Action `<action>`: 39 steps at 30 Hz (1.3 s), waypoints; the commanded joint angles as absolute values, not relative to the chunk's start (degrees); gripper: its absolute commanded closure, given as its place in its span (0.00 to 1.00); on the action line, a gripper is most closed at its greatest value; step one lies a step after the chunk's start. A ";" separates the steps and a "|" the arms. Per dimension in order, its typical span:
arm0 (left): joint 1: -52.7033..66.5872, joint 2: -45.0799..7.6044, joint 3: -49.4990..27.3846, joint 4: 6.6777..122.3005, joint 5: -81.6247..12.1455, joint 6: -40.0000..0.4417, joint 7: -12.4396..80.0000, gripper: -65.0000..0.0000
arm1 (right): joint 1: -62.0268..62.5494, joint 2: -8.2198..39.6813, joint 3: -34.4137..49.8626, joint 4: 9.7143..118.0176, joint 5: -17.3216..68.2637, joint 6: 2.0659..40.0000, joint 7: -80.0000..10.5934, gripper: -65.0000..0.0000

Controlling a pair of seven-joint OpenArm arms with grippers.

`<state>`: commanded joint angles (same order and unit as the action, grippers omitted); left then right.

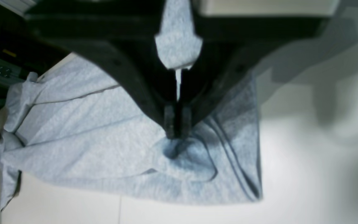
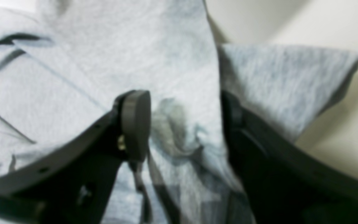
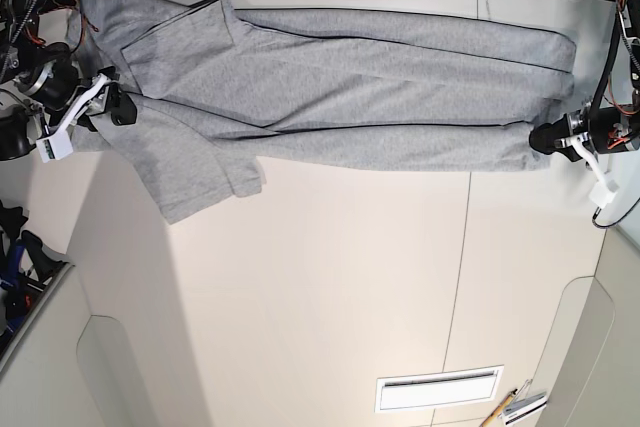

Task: Fold the T-shirt properly
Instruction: 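Regrasp the folded shirt near the collar with the right gripper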

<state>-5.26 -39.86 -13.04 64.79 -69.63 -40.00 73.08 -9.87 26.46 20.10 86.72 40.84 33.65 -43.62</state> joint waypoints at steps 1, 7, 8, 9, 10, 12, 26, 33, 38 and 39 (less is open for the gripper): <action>-5.26 -39.86 -13.04 64.79 -69.63 -40.00 73.08 1.00 | -9.85 26.41 20.86 86.94 41.45 33.65 -43.48 0.52; -5.21 -39.86 -13.04 64.79 -69.56 -40.00 73.12 1.00 | -4.05 21.19 28.69 87.96 42.57 33.65 -43.46 0.52; -5.19 -39.86 -13.04 64.79 -69.60 -40.00 73.10 1.00 | -2.70 20.43 28.69 87.83 41.69 33.65 -43.42 0.52; -5.19 -39.86 -13.04 64.79 -69.63 -40.00 73.12 1.00 | -1.19 19.57 28.42 87.48 40.40 33.67 -43.22 0.52; -5.19 -39.86 -13.04 64.79 -69.63 -40.00 73.12 1.00 | 0.19 18.85 28.05 86.74 38.70 33.65 -43.05 0.52; -5.21 -39.86 -13.04 64.79 -69.60 -40.00 73.12 1.00 | 2.98 18.33 26.41 83.53 36.03 33.61 -41.60 0.52; -5.21 -39.86 -13.04 64.79 -69.67 -40.00 73.03 1.00 | 15.07 16.40 10.63 59.77 31.88 33.67 -37.32 0.40; -5.21 -39.86 -13.04 64.79 -69.65 -40.00 73.08 1.00 | 15.07 12.60 9.63 60.25 30.20 33.67 -37.34 0.62; -5.21 -39.86 -13.04 64.79 -69.65 -40.00 73.08 1.00 | 15.07 12.23 9.63 60.38 29.32 33.67 -37.56 1.00; -5.21 -39.86 -13.04 64.79 -69.67 -40.00 73.06 1.00 | 15.07 12.21 9.63 60.38 29.30 33.69 -37.91 1.00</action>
<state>-5.21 -39.86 -13.04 64.79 -69.67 -40.00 73.06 15.07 12.21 9.63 60.38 29.30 33.69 -37.91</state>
